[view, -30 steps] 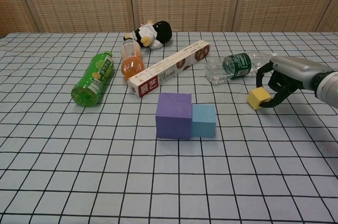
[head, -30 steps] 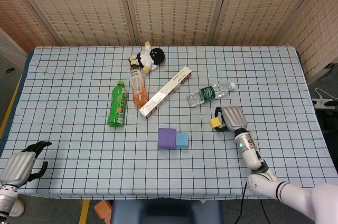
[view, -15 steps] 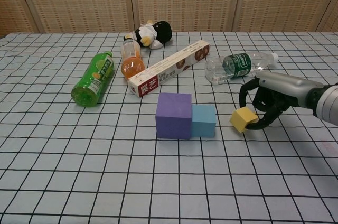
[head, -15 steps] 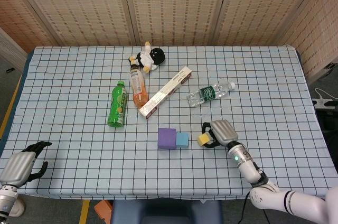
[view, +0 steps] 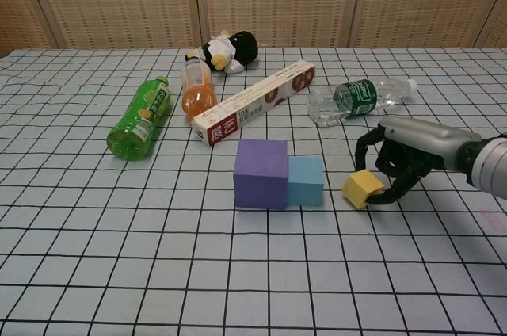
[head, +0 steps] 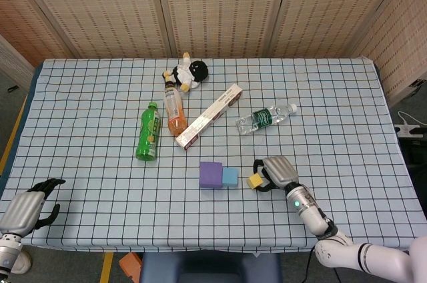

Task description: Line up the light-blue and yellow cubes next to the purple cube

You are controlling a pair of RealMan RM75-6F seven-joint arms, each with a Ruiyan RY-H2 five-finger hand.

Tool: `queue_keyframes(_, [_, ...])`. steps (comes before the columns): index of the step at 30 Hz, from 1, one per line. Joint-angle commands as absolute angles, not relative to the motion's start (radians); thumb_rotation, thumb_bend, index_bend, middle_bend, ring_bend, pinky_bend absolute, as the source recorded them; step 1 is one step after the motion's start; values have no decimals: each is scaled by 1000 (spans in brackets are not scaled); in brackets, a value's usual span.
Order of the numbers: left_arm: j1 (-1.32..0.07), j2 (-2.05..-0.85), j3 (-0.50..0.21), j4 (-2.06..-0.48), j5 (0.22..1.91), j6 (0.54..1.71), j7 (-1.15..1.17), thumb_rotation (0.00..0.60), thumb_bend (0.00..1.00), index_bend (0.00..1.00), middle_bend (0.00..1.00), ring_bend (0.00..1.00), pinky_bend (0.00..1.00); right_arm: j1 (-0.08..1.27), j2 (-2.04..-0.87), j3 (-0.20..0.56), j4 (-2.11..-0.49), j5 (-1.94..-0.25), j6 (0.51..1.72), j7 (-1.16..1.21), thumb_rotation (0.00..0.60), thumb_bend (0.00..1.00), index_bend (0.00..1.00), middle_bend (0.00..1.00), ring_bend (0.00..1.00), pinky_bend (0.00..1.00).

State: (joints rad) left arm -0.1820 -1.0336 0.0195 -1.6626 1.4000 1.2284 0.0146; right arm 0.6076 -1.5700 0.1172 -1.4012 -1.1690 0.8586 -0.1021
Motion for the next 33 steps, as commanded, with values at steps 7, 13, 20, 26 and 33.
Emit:
queue_keyframes(7, [-182, -1033, 20, -1663, 1400, 1228, 14, 600, 501, 216, 198, 219, 427, 611, -1616, 125, -1355, -1178, 877, -93, 600, 82, 613, 899, 969, 1000])
queue_keyframes(13, [-182, -1033, 21, -1663, 1403, 1228, 13, 600, 501, 216, 198, 219, 427, 614, -1645, 132, -1328, -1177, 885, -91, 600, 81, 613, 900, 969, 1000])
queue_keyframes(20, [-182, -1032, 21, -1663, 1404, 1228, 12, 600, 500, 216, 198, 218, 427, 617, -1662, 137, -1316, -1181, 886, -82, 600, 82, 613, 900, 969, 1000])
queue_keyframes(26, [-183, -1032, 21, -1662, 1404, 1228, 10, 600, 500, 216, 198, 219, 428, 618, -1670, 145, -1308, -1191, 894, -67, 600, 82, 613, 900, 969, 1000])
queue_keyframes(33, [-183, -1032, 21, -1663, 1404, 1227, 11, 600, 501, 216, 199, 218, 428, 618, -1675, 150, -1299, -1194, 899, -57, 600, 81, 613, 901, 971, 1000])
